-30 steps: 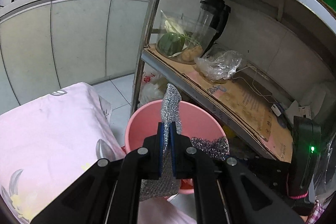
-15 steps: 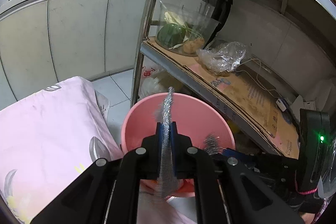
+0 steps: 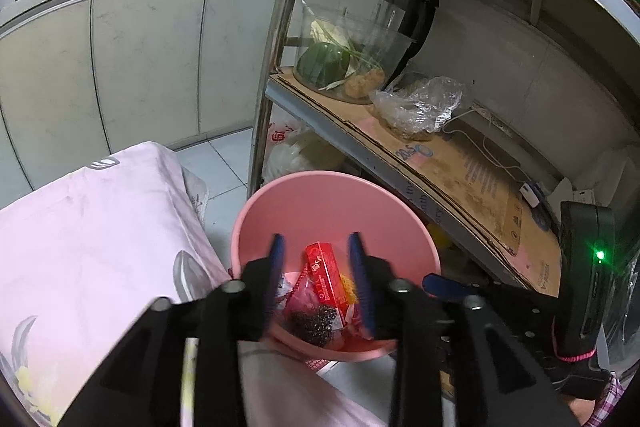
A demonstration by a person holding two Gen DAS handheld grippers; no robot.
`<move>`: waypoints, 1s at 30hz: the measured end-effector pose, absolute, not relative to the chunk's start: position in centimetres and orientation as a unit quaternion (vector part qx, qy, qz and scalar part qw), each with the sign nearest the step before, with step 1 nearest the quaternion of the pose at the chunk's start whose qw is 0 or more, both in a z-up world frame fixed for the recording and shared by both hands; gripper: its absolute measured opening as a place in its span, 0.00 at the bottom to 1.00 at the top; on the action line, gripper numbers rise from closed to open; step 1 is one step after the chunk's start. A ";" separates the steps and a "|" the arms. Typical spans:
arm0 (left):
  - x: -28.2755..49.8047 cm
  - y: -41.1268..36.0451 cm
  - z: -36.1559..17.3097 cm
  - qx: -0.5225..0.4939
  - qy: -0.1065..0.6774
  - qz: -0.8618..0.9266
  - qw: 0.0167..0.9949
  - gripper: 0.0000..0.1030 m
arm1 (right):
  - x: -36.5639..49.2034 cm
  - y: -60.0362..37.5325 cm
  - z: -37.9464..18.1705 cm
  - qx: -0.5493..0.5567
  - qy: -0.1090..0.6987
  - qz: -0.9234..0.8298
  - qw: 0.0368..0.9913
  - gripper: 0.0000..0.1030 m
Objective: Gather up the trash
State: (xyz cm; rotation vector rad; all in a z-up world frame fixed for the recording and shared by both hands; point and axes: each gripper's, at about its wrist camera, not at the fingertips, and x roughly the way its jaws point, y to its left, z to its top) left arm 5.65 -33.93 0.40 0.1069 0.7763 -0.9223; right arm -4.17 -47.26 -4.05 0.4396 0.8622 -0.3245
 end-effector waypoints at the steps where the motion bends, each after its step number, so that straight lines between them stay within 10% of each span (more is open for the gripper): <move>1: 5.5 -33.8 0.5 0.051 0.363 -0.433 0.823 0.37 | -4.1 -47.2 -4.0 0.210 0.413 -0.155 0.872 0.40; 30: 4.1 -32.2 1.4 0.048 0.370 -0.424 0.825 0.38 | -4.6 -45.9 -3.2 0.194 0.414 -0.144 0.878 0.41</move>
